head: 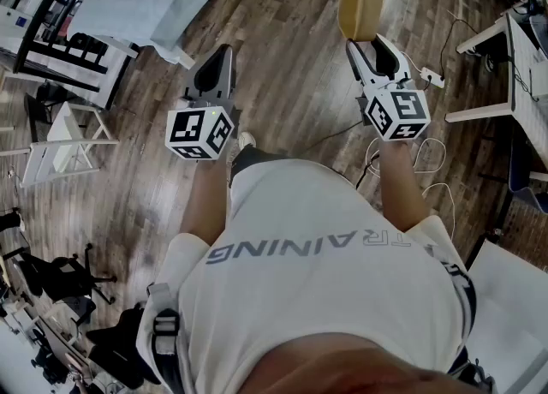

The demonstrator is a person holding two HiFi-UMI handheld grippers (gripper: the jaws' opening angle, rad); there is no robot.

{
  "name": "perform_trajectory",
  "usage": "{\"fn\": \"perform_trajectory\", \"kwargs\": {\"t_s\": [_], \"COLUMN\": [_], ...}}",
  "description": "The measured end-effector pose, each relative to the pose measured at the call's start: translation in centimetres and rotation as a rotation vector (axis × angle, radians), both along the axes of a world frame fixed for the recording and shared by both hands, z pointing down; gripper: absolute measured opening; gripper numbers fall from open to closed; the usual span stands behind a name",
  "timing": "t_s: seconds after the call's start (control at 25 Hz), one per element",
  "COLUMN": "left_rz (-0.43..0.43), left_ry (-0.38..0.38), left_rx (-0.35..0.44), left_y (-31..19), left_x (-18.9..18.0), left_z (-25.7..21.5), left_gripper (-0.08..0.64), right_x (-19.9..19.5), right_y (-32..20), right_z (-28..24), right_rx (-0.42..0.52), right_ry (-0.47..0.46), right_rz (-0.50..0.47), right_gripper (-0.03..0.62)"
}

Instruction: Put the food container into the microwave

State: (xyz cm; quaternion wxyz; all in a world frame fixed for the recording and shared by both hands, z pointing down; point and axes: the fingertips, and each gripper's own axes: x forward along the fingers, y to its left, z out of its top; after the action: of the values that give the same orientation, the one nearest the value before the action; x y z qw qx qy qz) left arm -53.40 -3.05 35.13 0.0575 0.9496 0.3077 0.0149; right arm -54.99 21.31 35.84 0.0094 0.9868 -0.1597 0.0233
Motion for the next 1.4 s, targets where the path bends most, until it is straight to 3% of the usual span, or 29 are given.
{"fn": "perform_trajectory", "kwargs": {"t_s": [0.92,1.2,1.4], "left_rz": [0.029,0.040,0.045], "left_ry": [-0.016,-0.043,-0.064], "left_rx": [-0.005,0.007,-0.007], "left_y": [0.8,1.0,1.1], "left_x": [-2.5,-0.8,3.3], "left_z": [0.4,1.5,2.5], "left_gripper": [0.041,0.041,0.041], "right_x": [-2.6,-0.7,3.0], "right_y": [-0.5,0.1,0.1], "right_z": [-0.4,1.2,2.0], "right_rx": [0.003,0.029,0.018], "right_ry": [0.021,-0.014,-0.033], "right_rz": [-0.038,-0.022,-0.018], "right_gripper": [0.213,0.213,0.212]}}
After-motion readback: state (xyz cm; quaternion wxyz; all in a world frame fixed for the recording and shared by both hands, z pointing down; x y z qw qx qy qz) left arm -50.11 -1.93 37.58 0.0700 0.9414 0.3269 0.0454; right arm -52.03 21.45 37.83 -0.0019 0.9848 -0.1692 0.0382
